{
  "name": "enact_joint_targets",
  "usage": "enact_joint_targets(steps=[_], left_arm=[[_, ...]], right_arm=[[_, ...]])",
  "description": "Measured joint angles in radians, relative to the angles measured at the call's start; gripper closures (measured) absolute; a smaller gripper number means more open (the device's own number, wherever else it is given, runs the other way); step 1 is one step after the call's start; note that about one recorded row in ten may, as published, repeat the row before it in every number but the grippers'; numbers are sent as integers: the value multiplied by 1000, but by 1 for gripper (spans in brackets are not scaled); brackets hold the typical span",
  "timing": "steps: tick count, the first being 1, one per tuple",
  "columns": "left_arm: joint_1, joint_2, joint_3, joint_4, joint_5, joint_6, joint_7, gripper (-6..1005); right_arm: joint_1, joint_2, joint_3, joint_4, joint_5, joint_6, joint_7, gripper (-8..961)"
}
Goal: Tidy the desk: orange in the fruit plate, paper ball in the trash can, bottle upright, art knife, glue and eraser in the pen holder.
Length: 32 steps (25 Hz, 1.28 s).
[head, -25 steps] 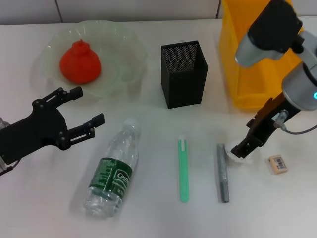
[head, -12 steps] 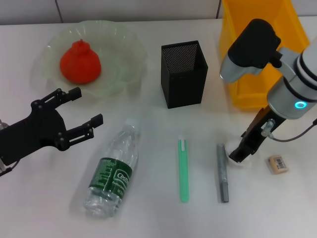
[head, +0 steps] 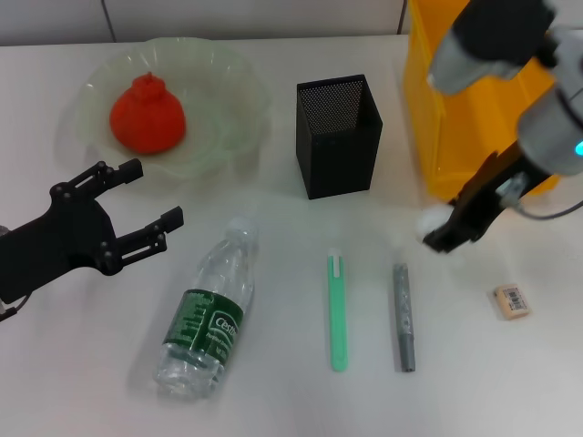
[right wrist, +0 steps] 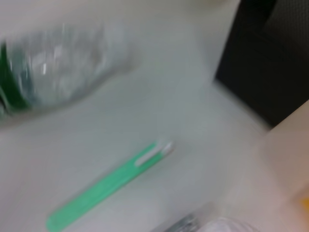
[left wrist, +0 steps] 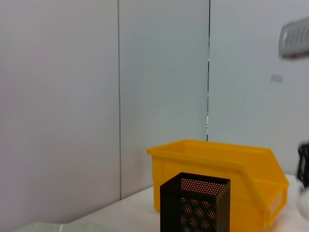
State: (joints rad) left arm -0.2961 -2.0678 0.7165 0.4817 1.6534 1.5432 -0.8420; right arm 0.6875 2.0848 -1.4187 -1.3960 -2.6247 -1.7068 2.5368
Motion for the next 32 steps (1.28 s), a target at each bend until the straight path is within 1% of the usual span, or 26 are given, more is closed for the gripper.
enact_joint_targets(steps=[3,5,7,9,11,12,15,17,19,21,24,25,28,29,30,31,32], left_arm=[[-1,0,0,0,1,0,0,171],[-3,0,1,0,3,0,0,172],[-4,-1,3,0,4,0,0,172],[-4,-1,3,-1,4,0,-2,172],[-4,-1,3,-1,3,4,-8,173],[-4,-1,3,-1,3,4,-8,173],[-10,2,21,6,6,11,-68,174],[-12,3,39,21,8,13,-100,174],[-12,3,67,51,9,14,-148,174],[-3,0,107,115,9,13,-231,175],[23,-9,181,253,9,-9,-366,176],[34,-10,213,305,5,-21,-404,176],[72,-10,318,474,0,-73,-538,176],[72,-10,318,474,0,-73,-538,177],[114,-10,419,615,1,-151,-634,177],[138,-8,484,696,7,-202,-683,177],[162,-7,530,755,20,-244,-724,177]], right_arm=[[-15,-3,78,-144,-2,-57,2,463],[-17,-6,145,-218,-8,-78,1,464],[-17,-17,217,-277,-28,-80,-9,464],[-17,-32,273,-302,-66,-55,-18,464],[-20,-38,312,-286,-107,11,-24,465],[-22,-38,327,-257,-118,70,-26,465],[-32,-27,346,-138,-125,245,-38,463],[-25,-21,340,-35,-137,328,-45,462],[-9,-20,337,48,-145,374,-48,384],[-4,-15,337,105,-132,420,-65,310],[-28,-4,343,116,-43,456,-128,206],[-44,-4,344,108,9,460,-154,171],[-115,-7,347,64,225,454,-271,154],[-151,-7,347,43,306,444,-327,148],[-181,-6,345,28,370,435,-374,142],[-215,-5,343,19,437,424,-427,136],[-250,-5,339,13,515,411,-488,130]])
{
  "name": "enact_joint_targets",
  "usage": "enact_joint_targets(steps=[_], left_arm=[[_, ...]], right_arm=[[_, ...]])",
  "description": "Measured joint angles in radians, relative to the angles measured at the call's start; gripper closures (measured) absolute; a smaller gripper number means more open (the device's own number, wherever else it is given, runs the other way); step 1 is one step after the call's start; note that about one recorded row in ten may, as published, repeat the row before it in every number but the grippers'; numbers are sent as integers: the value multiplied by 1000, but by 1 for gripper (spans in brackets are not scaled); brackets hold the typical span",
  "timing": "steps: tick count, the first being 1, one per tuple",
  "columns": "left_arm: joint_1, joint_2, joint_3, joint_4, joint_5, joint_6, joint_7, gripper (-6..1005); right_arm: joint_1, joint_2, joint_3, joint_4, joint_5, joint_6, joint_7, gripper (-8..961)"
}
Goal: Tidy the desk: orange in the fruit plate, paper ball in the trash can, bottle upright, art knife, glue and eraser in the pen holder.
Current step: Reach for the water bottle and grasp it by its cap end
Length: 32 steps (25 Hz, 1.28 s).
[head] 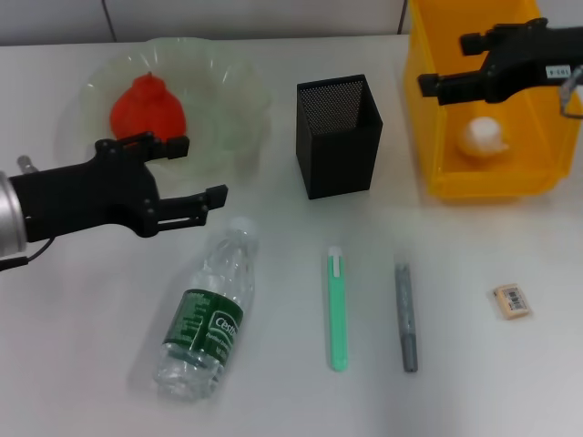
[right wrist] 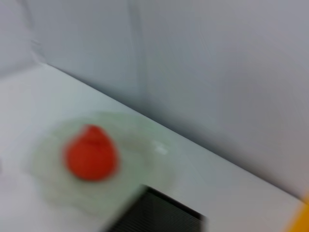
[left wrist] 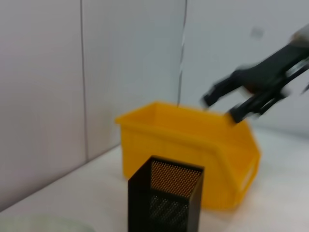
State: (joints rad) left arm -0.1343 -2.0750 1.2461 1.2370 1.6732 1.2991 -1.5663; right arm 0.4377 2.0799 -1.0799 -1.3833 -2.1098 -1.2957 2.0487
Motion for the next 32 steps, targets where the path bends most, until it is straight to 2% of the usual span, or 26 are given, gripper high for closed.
enact_joint_targets(steps=[3,5,6,10,12,21,25,26,28,29,32], left_arm=[[69,3,139,206,112,-130,-179,178],[104,2,222,331,233,-184,-340,178],[112,2,251,366,284,-197,-404,178],[108,-1,375,448,505,-239,-656,179],[101,-2,430,455,583,-278,-748,180],[19,-3,568,422,847,-324,-1129,181],[-9,-4,578,389,849,-332,-1156,182],[-34,-4,572,352,854,-338,-1180,182],[-44,-3,568,335,855,-340,-1188,183],[-76,-3,561,289,853,-343,-1196,183],[-101,-4,558,254,850,-345,-1201,184]], right_arm=[[-92,2,-31,49,203,-64,-226,113],[-126,2,-56,97,260,-101,-334,107],[-155,5,-80,154,272,-129,-427,107],[-184,7,-115,252,287,-139,-564,107],[-199,8,-139,350,305,-141,-691,108],[-215,7,-140,501,342,-143,-873,107],[-219,8,-137,506,344,-143,-881,107],[-219,8,-142,507,344,-142,-882,107],[-219,8,-143,507,344,-140,-883,107],[-219,8,-144,507,344,-138,-884,107],[-219,8,-144,508,344,-137,-884,107]])
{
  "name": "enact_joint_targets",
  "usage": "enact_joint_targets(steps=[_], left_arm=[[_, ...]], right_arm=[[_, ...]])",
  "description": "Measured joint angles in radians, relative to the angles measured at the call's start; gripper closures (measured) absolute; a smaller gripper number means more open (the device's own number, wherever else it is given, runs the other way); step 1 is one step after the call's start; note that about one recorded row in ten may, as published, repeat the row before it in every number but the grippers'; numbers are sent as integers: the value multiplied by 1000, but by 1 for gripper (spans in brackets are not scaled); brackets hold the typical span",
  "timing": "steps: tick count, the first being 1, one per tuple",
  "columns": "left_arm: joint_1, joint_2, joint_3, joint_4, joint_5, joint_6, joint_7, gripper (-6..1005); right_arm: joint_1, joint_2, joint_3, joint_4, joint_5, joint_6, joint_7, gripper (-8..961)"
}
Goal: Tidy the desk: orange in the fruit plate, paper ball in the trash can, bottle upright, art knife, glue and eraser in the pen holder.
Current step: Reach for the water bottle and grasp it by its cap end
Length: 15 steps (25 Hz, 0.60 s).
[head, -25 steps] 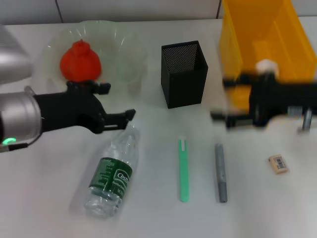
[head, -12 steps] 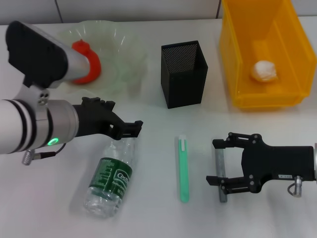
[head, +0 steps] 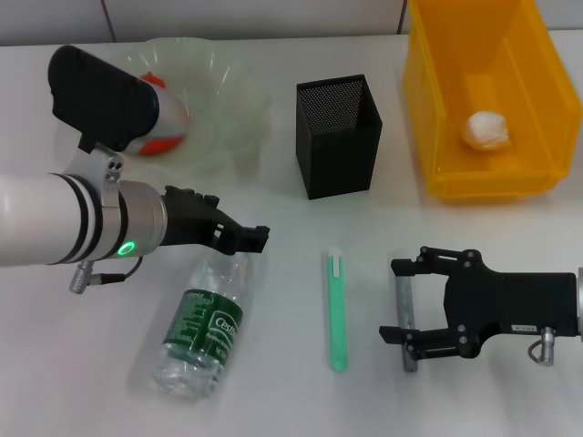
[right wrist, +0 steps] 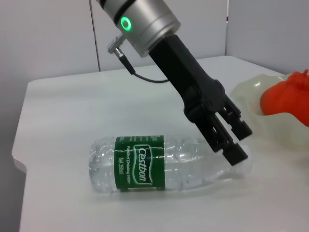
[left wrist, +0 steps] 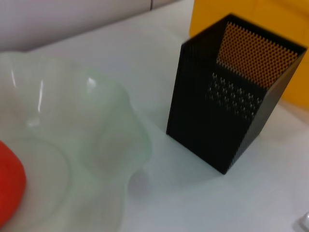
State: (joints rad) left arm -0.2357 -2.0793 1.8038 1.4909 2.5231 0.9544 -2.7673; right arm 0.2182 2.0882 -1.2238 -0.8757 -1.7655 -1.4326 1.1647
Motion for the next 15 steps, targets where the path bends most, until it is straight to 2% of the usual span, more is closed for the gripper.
enact_joint_targets(steps=[2,15], left_arm=[[-30,-1,0,-41,0,4,-10,184],[-80,1,-3,-97,6,43,-10,187]], right_arm=[[-1,0,3,0,0,-2,0,108],[-7,-1,10,-5,1,-8,-1,107]])
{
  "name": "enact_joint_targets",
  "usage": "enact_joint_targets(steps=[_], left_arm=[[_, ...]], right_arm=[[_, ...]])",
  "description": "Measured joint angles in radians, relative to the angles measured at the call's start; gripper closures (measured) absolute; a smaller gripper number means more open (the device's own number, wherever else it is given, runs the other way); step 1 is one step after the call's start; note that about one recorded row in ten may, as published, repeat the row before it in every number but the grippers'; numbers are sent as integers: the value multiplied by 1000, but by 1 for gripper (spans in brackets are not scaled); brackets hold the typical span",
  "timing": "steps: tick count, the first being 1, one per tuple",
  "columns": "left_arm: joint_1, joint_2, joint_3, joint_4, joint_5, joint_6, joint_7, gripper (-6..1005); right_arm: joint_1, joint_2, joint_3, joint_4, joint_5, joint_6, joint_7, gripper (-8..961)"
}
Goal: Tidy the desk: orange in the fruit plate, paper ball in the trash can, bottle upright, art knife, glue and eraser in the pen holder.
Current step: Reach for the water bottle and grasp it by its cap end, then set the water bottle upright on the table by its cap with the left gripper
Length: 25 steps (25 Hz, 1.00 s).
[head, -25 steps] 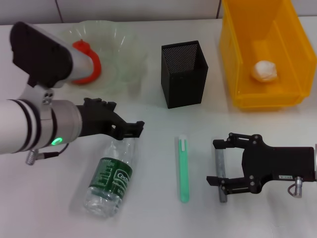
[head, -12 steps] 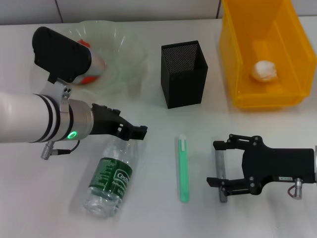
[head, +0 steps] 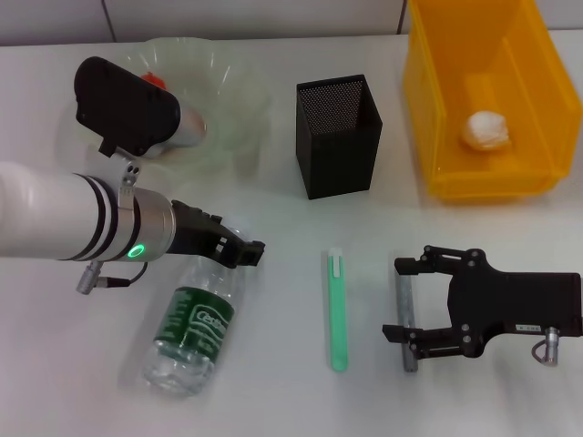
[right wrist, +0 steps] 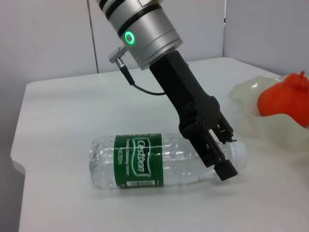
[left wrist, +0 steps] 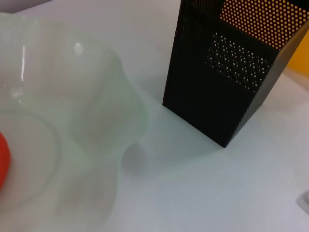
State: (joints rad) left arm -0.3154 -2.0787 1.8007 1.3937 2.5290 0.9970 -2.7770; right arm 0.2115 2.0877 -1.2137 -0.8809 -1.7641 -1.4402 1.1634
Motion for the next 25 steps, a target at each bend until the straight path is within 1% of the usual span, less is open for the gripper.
enact_joint_targets(steps=[1,6,7,8,9,10,12,16,17,18,19,20,21,22,23,25], left_arm=[[-1,0,2,0,1,2,5,187],[3,2,1,15,-1,17,58,359],[8,2,-2,24,-10,23,93,418],[8,2,-2,24,-10,23,93,478],[28,5,-11,49,-24,28,150,537],[28,5,-11,49,-24,28,150,537],[71,7,-37,93,-67,32,256,538],[171,9,-142,163,-262,68,551,538],[207,9,-207,169,-372,94,671,538],[207,9,-207,169,-372,94,671,538],[238,9,-288,154,-504,135,804,539],[238,9,-288,154,-504,135,804,539],[249,9,-327,136,-569,159,880,539],[269,9,-398,84,-698,193,1022,539],[269,9,-398,84,-698,193,1022,539],[283,9,-466,16,-816,236,1158,539]], right_arm=[[0,0,0,0,0,0,1,107],[-1,0,0,-1,0,-1,8,112],[-4,0,0,-3,2,-1,8,112],[-4,0,0,-3,2,-1,8,112],[-6,0,0,-4,6,-2,8,112],[-8,0,0,-6,10,-2,8,112],[-12,-2,0,-11,23,-5,9,112],[-13,-4,3,-12,25,-18,11,113],[-14,-4,6,-12,26,-24,12,113],[-14,-4,6,-12,26,-24,12,113],[-15,-4,7,-13,26,-26,12,113],[-15,-4,7,-13,26,-26,12,113],[-16,-5,7,-13,26,-26,12,113],[-17,-5,10,-14,26,-26,13,113],[-17,-5,10,-14,26,-26,13,113],[-17,-5,16,-18,26,-26,16,113]])
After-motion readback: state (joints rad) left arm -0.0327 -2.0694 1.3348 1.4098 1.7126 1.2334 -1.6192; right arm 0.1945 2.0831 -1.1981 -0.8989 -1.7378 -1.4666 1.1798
